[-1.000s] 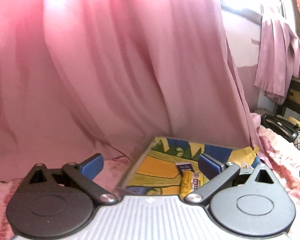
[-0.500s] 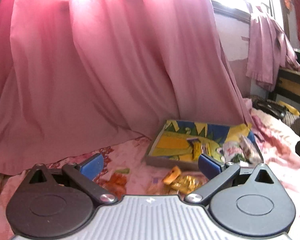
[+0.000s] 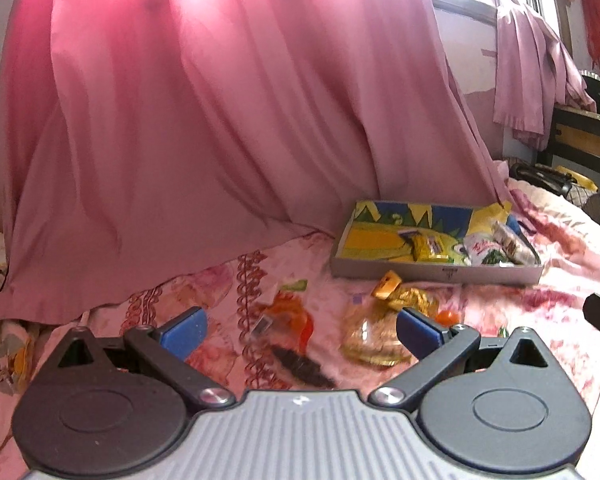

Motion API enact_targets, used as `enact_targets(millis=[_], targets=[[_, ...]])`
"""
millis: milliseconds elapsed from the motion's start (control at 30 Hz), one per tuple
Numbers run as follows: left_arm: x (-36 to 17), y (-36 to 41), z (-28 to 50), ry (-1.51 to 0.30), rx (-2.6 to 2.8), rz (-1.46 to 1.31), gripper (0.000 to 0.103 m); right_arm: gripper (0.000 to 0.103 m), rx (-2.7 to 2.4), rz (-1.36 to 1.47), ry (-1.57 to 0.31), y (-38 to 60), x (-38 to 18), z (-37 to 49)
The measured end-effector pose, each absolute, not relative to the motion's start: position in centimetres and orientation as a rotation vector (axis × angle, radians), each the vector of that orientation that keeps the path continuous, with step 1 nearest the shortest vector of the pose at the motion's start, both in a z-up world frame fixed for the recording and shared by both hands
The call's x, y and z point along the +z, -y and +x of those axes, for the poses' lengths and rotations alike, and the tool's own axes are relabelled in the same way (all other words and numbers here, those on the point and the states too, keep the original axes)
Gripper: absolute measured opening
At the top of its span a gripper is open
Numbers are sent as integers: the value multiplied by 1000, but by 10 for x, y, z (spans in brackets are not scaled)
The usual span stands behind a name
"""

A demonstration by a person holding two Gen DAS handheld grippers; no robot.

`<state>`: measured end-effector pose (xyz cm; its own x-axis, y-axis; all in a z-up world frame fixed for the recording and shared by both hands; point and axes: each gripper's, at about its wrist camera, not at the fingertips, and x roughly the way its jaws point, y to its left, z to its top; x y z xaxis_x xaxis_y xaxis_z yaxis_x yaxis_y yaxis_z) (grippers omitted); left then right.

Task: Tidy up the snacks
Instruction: 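Withdraw both open tools from the box toward the remaining snacks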

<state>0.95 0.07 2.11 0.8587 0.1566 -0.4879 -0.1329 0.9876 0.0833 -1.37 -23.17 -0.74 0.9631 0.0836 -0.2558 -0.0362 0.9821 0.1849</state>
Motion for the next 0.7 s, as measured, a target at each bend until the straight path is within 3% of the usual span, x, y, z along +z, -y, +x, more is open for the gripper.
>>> enact_targets(millis=[700], targets=[[-47,-31,21,-748,76,85,103,102,142,80,-522,192,-52,-4]])
